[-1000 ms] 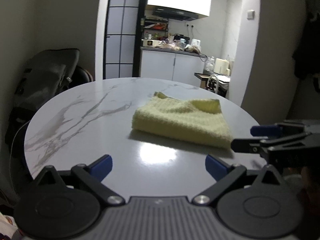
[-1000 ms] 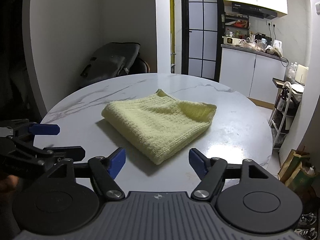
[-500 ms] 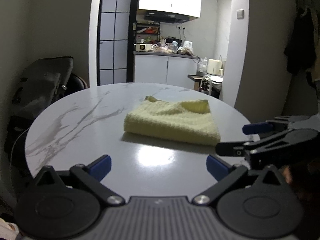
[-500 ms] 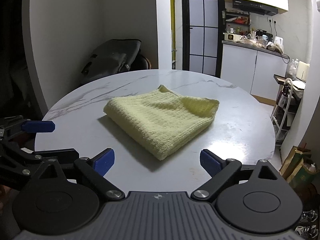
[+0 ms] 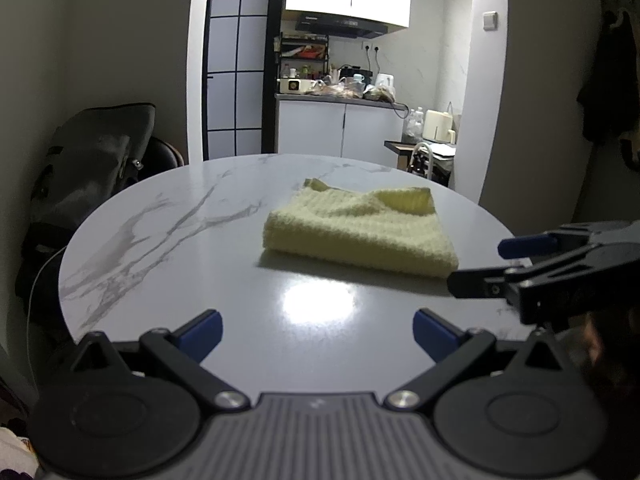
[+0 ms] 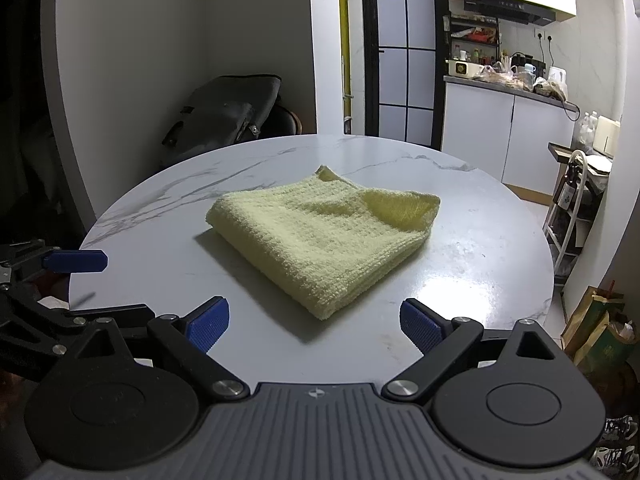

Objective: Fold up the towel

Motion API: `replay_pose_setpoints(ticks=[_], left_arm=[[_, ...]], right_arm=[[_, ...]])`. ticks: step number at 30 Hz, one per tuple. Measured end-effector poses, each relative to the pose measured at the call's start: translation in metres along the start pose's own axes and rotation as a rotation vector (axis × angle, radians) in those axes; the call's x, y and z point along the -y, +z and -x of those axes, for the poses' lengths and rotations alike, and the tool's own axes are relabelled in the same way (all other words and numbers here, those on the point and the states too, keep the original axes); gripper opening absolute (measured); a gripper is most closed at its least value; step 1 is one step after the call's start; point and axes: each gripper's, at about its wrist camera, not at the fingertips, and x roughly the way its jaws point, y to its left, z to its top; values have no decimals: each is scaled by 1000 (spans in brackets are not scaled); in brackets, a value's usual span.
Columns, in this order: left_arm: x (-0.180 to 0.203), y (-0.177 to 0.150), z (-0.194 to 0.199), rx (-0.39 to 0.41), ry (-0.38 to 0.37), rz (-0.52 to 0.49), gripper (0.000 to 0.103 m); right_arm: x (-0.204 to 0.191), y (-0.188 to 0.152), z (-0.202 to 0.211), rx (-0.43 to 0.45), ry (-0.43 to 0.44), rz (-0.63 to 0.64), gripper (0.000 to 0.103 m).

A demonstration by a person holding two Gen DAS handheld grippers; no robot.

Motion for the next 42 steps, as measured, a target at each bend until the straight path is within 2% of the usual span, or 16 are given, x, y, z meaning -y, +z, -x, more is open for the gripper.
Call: replay_pose_setpoints(ticks=[14,42], left_arm=[[-5,-2,-4,-29,25,6,103],[-4,-4,-9,-49,27,-12,103]], right_arm=[[-1,1,-2,-4,-1,2,95],[0,0,-2,-9,2,-10,95]])
